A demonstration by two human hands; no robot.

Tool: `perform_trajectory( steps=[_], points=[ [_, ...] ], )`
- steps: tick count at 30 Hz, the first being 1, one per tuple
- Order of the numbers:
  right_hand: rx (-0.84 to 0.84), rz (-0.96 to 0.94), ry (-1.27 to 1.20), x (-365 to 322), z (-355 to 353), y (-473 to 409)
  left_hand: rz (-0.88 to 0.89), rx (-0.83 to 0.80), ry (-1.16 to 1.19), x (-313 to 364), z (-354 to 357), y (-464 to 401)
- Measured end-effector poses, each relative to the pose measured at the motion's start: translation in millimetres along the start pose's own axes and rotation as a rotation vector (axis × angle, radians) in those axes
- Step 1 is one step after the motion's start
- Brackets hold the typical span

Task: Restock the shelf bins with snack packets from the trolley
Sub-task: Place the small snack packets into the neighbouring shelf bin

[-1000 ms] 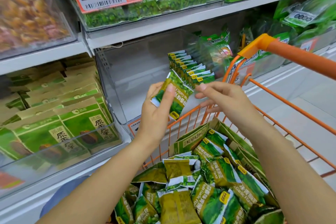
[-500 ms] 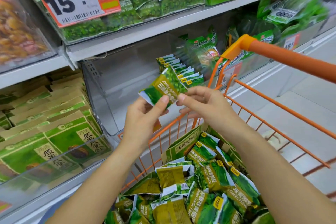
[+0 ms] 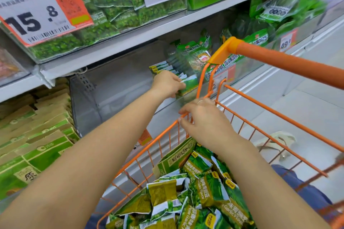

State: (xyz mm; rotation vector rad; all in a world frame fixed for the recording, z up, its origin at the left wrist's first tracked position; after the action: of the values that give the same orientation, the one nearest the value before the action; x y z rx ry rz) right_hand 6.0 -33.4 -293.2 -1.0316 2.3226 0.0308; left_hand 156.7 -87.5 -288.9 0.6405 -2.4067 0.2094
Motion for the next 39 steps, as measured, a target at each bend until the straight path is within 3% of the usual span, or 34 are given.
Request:
perform_trajectory(
  steps=[4,11,17,19,23,25,31,35,39],
  points=[
    [0.002,-0.022,0.008,-3.3,2.9,-0.2,0.008,0.009,-0.124,2.7,16.1,-5.8],
    [-0.031,-0.040,-0.007,-2.7,5.9,-2.8,-0.034,-0.079,-0.097,-12.3,15.4,-2.4],
    [0.059,-0.070,-0.229,-13.8,-15.4,-2.8,0.189,0.112,-0.060,-6.2,-41.1,62.7],
    [-0.092,-0.051,-0.203,-17.2,-6.7,0.4,0.248,0.107,-0.104,-15.8,-47.8,105.7],
    [-0.475,-0.077,0.188,-17.8,39.9,16.0,0.294,0.133,-0.326,-51.7,-37.8,161.7],
    [-0.591,-0.115,0.192,-21.9,56.8,23.2,0.348,0.191,-0.348,-59.6,-34.0,168.9],
    [-0.851,-0.054,-0.180,-43.3,83.0,41.9,0.415,0.168,-0.276,-62.7,-27.7,173.1],
    [-1.020,-0.076,-0.064,-46.2,94.5,57.9,0.393,0.146,-0.202,-66.7,-31.9,174.4],
    [-1.024,-0.151,0.096,-53.8,102.0,63.4,0.367,0.130,-0.207,-68.4,-32.8,174.4]
  ],
)
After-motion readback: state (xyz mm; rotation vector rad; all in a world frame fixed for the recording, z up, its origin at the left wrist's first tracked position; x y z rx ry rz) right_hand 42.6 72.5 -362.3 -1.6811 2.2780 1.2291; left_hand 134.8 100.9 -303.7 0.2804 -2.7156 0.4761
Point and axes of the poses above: each hand's wrist, its own y-axis away from the middle knuckle, its own z-axis out of the palm, x = y × z, the point moved 6 cm from there along -y, towards the middle knuckle, and after that the axes turned 5 degrees about -y, right-handed, at the moved point
